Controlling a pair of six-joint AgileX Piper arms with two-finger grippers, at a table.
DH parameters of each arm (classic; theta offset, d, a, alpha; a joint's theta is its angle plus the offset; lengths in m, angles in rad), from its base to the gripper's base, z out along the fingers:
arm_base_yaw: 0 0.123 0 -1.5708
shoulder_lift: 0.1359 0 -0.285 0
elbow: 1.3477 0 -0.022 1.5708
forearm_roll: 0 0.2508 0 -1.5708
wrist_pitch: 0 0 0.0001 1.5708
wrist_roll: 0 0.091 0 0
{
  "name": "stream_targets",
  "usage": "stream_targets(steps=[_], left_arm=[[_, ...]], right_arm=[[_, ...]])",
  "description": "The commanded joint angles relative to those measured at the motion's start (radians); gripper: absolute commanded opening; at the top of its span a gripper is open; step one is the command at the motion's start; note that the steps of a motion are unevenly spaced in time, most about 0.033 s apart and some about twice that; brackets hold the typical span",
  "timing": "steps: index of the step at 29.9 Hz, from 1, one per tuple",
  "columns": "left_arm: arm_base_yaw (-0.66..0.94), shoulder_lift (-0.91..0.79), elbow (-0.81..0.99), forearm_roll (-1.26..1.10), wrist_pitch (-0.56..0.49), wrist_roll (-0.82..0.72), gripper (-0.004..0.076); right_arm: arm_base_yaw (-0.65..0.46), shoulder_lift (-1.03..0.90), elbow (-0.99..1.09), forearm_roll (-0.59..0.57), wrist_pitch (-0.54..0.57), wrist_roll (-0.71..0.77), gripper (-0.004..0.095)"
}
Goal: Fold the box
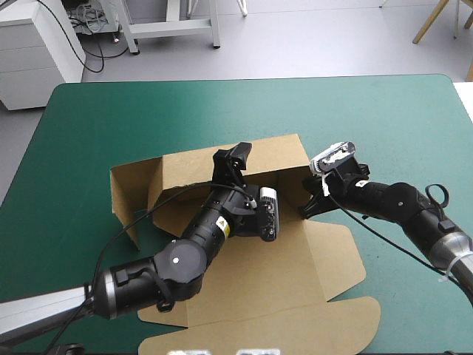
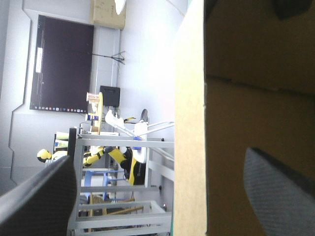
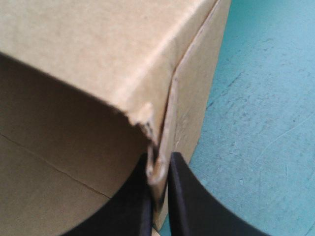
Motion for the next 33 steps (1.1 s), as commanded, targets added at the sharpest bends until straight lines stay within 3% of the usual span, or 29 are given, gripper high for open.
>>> stream_targets(steps=[1, 8, 14, 19, 28, 33], left_arm=[[-0.081, -0.085, -0.028, -0.012, 0.051, 0.037, 0.0654], [-0.120, -0.145, -0.077, -0.360, -0.025, 0.177, 0.0654], [-0.120, -0.145, -0.238, -0.699, 0.027, 0.423, 0.0654], [-0.090, -0.145, -0.353, -0.793, 0.120, 0.467, 0.0653], [0.266, -0.147, -0.525, -1.013, 0.320, 0.584, 0.0574], [0.514, -0.176, -0.567, -1.184, 0.337, 0.672, 0.0566]], right_arm=[[0.003, -0.025, -0.028, 0.011, -0.040, -0.005, -0.0019], [0.003, -0.025, -0.028, 0.011, -0.044, -0.005, -0.0019], [0.003, -0.025, -0.028, 0.011, -0.044, -0.005, -0.0019], [0.003, -0.025, -0.028, 0.011, -0.044, -0.005, -0.0019], [0.003, -0.025, -0.028, 0.011, -0.044, -0.005, -0.0019], [0.003, -0.030, -0.028, 0.009, -0.045, -0.005, -0.0019]])
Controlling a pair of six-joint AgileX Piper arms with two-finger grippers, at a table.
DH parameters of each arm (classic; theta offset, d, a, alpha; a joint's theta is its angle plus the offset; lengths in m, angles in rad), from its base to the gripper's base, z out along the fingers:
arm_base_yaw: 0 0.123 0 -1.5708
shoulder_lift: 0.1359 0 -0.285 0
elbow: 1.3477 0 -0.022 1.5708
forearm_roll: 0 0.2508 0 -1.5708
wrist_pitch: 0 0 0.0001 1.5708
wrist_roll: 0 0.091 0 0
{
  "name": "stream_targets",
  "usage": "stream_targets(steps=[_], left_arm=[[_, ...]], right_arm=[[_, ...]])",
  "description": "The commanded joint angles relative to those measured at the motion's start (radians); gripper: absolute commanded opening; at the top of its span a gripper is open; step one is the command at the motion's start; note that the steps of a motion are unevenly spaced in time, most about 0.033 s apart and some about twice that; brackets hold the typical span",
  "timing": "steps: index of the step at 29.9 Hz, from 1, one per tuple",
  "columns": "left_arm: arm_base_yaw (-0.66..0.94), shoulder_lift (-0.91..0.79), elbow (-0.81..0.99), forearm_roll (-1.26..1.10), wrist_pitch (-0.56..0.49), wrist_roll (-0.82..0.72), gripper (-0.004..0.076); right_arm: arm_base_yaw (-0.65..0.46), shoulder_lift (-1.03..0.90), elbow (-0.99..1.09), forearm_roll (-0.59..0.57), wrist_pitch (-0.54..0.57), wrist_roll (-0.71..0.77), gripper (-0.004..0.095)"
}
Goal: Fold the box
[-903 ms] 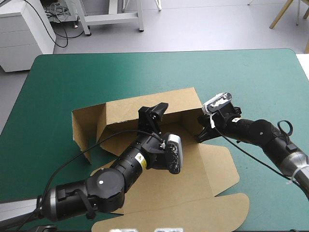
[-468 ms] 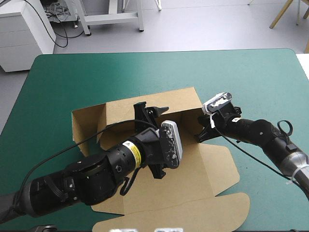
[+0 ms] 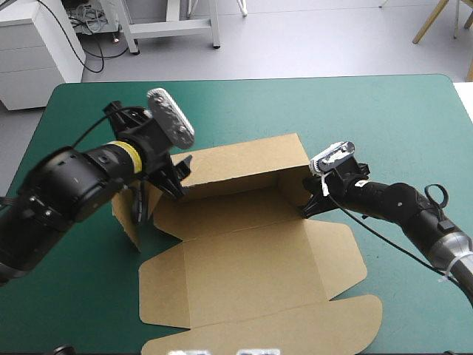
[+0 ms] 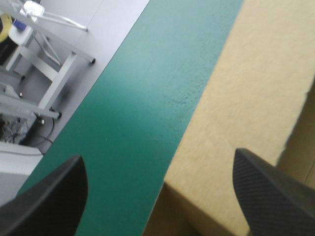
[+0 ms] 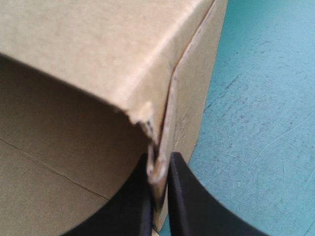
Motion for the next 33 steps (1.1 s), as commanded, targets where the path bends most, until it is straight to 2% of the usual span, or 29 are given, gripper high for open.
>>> stream_targets(steps=[1, 4, 6, 9, 12, 16, 20, 23, 33], left_arm=[[0.153, -0.055, -0.049, -0.092, -0.038, 0.036, 0.0566], [0.297, -0.069, -0.049, -0.132, -0.017, 0.036, 0.0566], [0.406, -0.074, -0.046, -0.163, 0.012, 0.038, 0.0566], [0.559, -0.076, -0.046, -0.235, 0.047, 0.032, 0.0559], [0.710, -0.076, -0.046, -0.356, 0.044, 0.016, 0.0528], [0.845, -0.076, -0.046, -0.494, 0.043, -0.023, 0.0495], [0.888, -0.076, -0.046, -0.523, 0.045, -0.023, 0.0470], [0.888, -0.076, -0.046, -0.521, 0.043, -0.023, 0.0458], [0.888, -0.076, -0.046, -0.492, 0.043, -0.021, 0.0419]], right_arm=[[-0.001, -0.032, -0.028, 0.015, -0.032, -0.006, -0.0019], [-0.001, -0.043, -0.038, -0.070, -0.032, 0.065, -0.0019], [-0.001, -0.056, -0.050, -0.211, -0.022, 0.189, -0.0019], [-0.003, -0.083, -0.085, -0.424, 0.027, 0.449, -0.0019], [-0.003, -0.113, -0.134, -0.582, 0.128, 0.626, -0.0019], [-0.003, -0.150, -0.239, -0.696, 0.311, 0.813, -0.0019], [-0.003, -0.158, -0.345, -0.759, 0.477, 0.918, -0.0019], [-0.003, -0.133, -0.380, -0.779, 0.557, 0.956, -0.0019], [-0.003, 0.047, -0.420, -0.777, 0.568, 0.986, -0.0019]])
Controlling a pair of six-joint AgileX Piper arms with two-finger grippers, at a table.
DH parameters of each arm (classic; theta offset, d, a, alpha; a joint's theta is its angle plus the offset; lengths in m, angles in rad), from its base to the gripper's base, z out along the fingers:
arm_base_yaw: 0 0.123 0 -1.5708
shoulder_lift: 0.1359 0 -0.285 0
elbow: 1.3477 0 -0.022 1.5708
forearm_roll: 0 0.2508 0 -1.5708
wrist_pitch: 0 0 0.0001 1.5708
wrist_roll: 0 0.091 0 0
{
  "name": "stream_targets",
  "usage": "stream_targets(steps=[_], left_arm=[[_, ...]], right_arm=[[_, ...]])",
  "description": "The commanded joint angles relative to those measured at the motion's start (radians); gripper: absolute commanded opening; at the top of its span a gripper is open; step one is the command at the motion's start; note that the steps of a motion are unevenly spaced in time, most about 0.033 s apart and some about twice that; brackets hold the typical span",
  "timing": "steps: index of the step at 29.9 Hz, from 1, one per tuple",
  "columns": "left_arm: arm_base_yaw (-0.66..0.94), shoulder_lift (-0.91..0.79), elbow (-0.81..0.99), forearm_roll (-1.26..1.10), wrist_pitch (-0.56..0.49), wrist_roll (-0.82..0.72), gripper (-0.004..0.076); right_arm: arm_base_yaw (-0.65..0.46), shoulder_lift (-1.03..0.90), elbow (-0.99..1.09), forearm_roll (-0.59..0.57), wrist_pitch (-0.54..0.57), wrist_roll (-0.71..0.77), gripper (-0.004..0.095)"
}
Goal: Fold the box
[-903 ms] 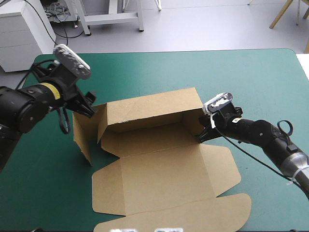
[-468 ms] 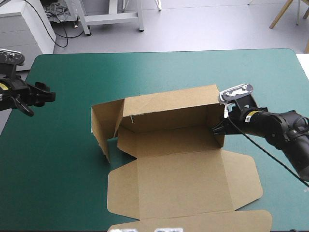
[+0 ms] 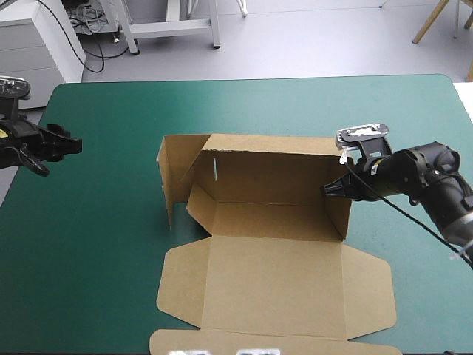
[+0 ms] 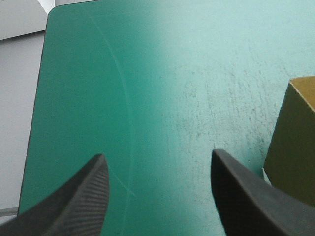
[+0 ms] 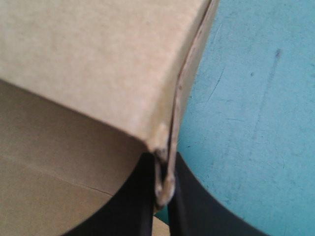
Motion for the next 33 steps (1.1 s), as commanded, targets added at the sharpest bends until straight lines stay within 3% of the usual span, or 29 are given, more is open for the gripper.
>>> stream_targets(steps=[1, 9, 17, 20, 26, 28, 33], left_arm=[[0.002, -0.023, -0.029, 0.012, -0.053, -0.006, 0.0419], [0.002, -0.023, -0.029, 0.031, -0.047, -0.006, 0.0417], [0.002, -0.023, -0.029, 0.091, -0.035, -0.008, 0.0416], [0.002, -0.023, -0.029, 0.089, -0.035, -0.010, 0.0412], [0.002, -0.023, -0.029, 0.091, -0.031, -0.010, 0.0405], [0.002, -0.023, -0.029, 0.091, -0.031, -0.010, 0.0405], [0.002, -0.023, -0.029, 0.091, -0.031, -0.010, 0.0401]], right_arm=[[-0.004, 0.054, -0.067, -0.005, -0.039, -0.009, -0.0019], [-0.004, 0.280, -0.207, -0.056, -0.110, -0.026, -0.0019], [-0.004, 0.425, -0.342, -0.061, -0.098, -0.040, 0.0011], [-0.004, 0.428, -0.364, -0.065, -0.101, -0.040, 0.0129], [-0.004, 0.418, -0.464, -0.085, -0.008, -0.040, 0.0584], [-0.004, 0.401, -0.513, -0.085, 0.038, -0.040, 0.0675], [-0.004, 0.293, -0.573, -0.100, 0.052, -0.048, 0.0698]])
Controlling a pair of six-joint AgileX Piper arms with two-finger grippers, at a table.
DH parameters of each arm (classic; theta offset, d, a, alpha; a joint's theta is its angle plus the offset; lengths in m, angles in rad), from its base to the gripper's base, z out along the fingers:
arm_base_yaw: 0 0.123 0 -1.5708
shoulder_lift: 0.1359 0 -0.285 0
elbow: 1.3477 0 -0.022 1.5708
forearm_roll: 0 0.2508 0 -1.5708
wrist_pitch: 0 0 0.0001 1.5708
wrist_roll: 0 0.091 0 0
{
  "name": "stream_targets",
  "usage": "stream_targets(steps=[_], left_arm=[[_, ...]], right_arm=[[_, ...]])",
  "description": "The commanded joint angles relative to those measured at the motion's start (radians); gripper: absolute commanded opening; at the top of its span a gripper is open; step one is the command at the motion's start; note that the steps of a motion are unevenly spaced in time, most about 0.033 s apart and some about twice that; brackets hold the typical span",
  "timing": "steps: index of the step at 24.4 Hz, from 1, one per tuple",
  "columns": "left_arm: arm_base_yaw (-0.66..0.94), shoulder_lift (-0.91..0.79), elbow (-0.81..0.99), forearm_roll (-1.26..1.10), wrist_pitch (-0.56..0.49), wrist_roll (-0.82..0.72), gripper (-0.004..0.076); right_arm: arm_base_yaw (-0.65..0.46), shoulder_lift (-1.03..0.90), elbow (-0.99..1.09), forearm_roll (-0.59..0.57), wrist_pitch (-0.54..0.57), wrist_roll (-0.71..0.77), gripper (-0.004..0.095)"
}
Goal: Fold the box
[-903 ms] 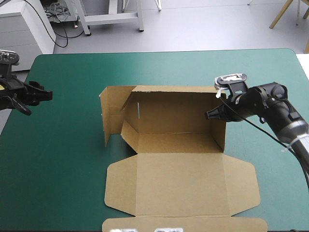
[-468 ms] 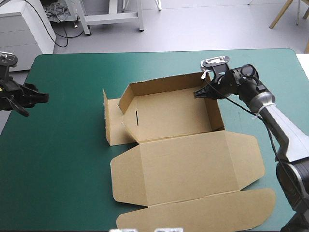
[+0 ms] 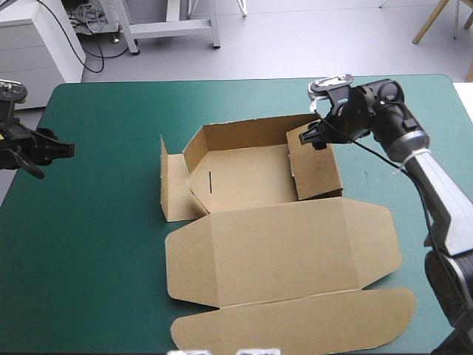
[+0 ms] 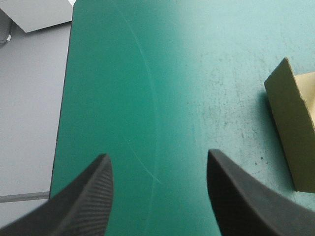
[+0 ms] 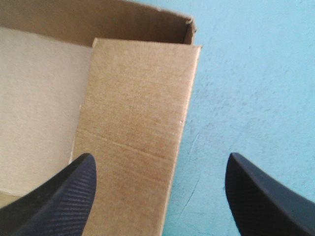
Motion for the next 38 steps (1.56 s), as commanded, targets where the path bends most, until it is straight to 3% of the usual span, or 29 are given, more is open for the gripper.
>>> stream_targets(steps=[1, 9, 15, 27, 38], left_arm=[[0.000, -0.023, -0.029, -0.002, -0.049, -0.010, 0.0401], [0.000, -0.023, -0.029, -0.002, -0.045, -0.006, 0.0401], [0.000, -0.023, -0.029, -0.002, -0.036, -0.009, 0.0401], [0.000, -0.023, -0.029, -0.002, 0.008, -0.009, 0.0401], [0.000, -0.023, -0.029, -0.002, 0.008, -0.009, 0.0401]], right_arm=[[-0.002, -0.154, -0.060, -0.020, -0.031, -0.016, 0.0698], [-0.002, -0.345, -0.060, 0.004, 0.062, -0.029, 0.0694], [-0.002, -0.368, -0.055, 0.041, 0.127, -0.011, 0.0692], [-0.002, 0.000, -0.055, 0.045, 0.124, 0.022, 0.0692], [-0.002, 0.172, -0.055, 0.032, 0.093, -0.004, 0.0659]])
